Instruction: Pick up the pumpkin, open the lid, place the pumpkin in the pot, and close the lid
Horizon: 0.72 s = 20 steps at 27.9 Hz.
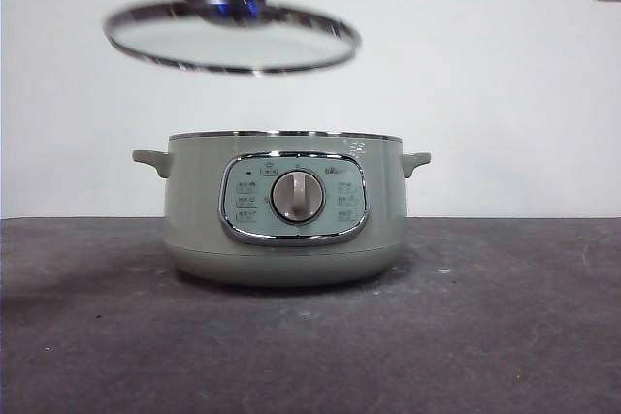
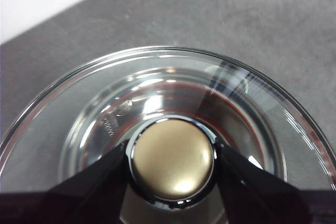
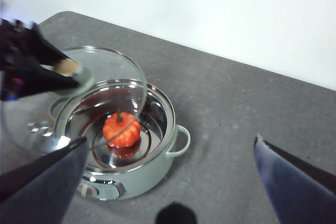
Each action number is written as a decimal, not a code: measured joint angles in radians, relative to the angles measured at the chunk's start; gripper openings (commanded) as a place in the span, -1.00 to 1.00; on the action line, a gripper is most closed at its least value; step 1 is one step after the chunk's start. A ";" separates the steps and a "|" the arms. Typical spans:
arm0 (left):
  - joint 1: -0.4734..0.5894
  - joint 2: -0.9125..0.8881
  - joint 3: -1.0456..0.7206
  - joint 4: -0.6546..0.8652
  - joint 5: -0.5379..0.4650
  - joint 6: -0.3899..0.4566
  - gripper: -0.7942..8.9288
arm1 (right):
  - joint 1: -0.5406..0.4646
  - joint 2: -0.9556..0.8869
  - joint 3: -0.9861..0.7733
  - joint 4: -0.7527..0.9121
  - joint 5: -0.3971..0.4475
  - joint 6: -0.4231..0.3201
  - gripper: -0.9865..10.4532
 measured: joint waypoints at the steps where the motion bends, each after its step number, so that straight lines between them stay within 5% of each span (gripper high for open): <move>1: -0.005 0.019 0.000 0.017 0.001 0.002 -0.85 | 0.000 -0.005 0.000 -0.008 0.000 0.000 0.32; 20: -0.033 0.186 0.000 0.149 -0.003 0.010 -0.85 | 0.000 -0.010 0.000 -0.059 0.000 0.000 0.32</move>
